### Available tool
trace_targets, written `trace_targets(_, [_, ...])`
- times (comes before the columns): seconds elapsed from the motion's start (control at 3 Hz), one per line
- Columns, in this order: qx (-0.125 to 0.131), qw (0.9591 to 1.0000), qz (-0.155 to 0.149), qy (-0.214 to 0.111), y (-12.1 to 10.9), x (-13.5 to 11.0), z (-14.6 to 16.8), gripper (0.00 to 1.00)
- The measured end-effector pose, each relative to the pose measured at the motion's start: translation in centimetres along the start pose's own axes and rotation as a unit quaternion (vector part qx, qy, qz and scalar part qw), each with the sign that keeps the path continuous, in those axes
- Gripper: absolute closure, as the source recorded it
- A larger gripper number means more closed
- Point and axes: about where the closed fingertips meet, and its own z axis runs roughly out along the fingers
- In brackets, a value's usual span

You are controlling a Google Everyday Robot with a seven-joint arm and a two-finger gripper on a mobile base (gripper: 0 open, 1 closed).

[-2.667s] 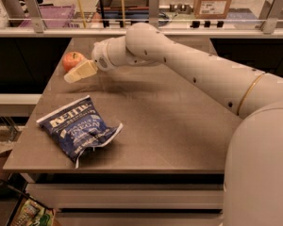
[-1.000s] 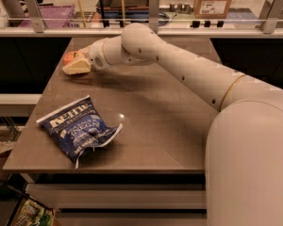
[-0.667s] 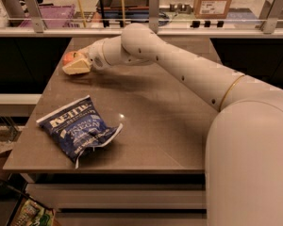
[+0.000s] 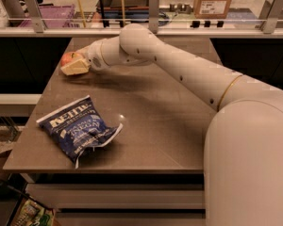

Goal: Pick apple

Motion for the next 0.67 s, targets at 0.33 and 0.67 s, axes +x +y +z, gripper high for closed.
trace_targets(0.33, [0.0,1.0,0.0,0.0,0.01,0.0,0.01,1.0])
trace_targets(0.67, [-0.013,0.9996,-0.019,-0.014,0.0,-0.63,-0.28,1.0])
